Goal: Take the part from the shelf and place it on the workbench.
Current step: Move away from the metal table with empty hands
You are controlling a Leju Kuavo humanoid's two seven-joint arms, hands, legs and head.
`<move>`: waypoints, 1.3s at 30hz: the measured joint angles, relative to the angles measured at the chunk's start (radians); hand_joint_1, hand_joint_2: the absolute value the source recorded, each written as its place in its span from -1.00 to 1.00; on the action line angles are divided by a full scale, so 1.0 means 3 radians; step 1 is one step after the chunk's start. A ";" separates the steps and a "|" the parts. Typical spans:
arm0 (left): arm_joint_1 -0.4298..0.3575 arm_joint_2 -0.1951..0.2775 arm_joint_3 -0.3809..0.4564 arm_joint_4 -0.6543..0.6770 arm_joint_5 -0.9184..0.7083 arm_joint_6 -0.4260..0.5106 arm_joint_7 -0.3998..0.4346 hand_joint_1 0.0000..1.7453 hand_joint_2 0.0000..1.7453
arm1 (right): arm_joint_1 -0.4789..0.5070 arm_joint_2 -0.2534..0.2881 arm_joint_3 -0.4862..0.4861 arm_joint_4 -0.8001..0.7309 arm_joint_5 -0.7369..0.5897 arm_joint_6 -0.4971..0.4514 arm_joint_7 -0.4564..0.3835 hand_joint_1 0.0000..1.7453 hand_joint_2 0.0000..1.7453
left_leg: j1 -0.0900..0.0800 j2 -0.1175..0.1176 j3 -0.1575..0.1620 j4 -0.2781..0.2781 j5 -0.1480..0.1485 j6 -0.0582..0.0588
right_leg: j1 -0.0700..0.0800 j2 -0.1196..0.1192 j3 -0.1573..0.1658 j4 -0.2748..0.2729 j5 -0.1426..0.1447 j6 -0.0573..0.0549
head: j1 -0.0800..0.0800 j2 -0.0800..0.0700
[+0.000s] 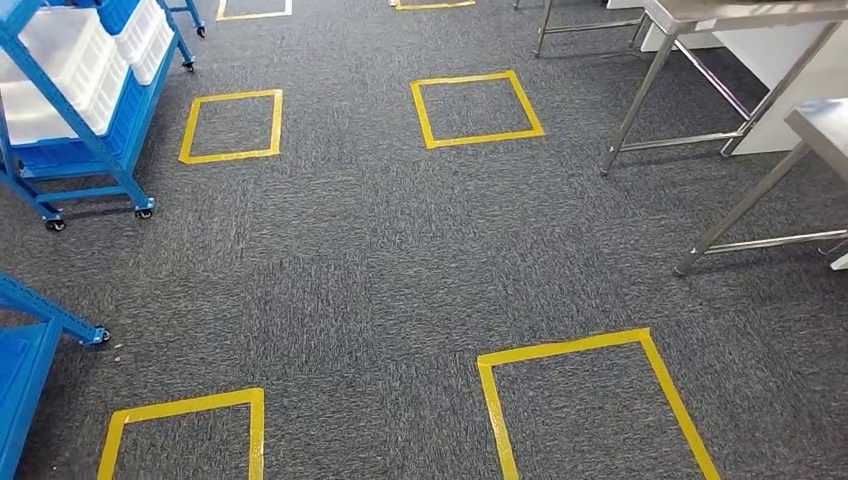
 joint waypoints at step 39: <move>0.0020 0.0018 0.0029 0.0000 -0.0014 0.0011 0.0103 -1.00 -1.00 | -0.0009 0.0023 -0.0017 -0.0002 0.0164 -0.0017 0.0003 -1.00 -1.00 | -0.0026 -0.0184 0.0360 -0.0159 -0.0158 0.0145 | -0.0022 0.0263 -0.0551 0.0958 -0.0453 0.0065 | 0.0030 0.0000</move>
